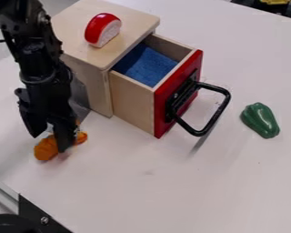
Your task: Take the yellow thing and put it next to the drawer
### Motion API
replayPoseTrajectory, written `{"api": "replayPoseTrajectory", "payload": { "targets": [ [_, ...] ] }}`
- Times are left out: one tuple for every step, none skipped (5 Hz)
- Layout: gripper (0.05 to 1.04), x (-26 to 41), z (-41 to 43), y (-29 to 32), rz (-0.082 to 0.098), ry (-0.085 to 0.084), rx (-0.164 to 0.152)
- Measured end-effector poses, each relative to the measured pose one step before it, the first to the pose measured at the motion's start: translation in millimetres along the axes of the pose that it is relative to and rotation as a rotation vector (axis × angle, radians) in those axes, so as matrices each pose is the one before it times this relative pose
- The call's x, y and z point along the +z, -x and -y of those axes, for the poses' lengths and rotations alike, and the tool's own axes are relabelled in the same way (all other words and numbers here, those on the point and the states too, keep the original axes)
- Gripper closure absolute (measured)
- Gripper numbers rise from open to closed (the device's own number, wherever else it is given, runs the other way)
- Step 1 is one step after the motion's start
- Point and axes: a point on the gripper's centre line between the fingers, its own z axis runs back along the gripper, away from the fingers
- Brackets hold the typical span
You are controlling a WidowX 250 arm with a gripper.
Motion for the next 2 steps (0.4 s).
{"api": "replayPoseTrajectory", "payload": {
  "targets": [
    [0.087,39.64,4.22,0.88,0.05,-0.0072,-0.0002],
    [0.086,35.73,12.32,11.55,0.0404,0.0161,-0.014]
  ]
}}
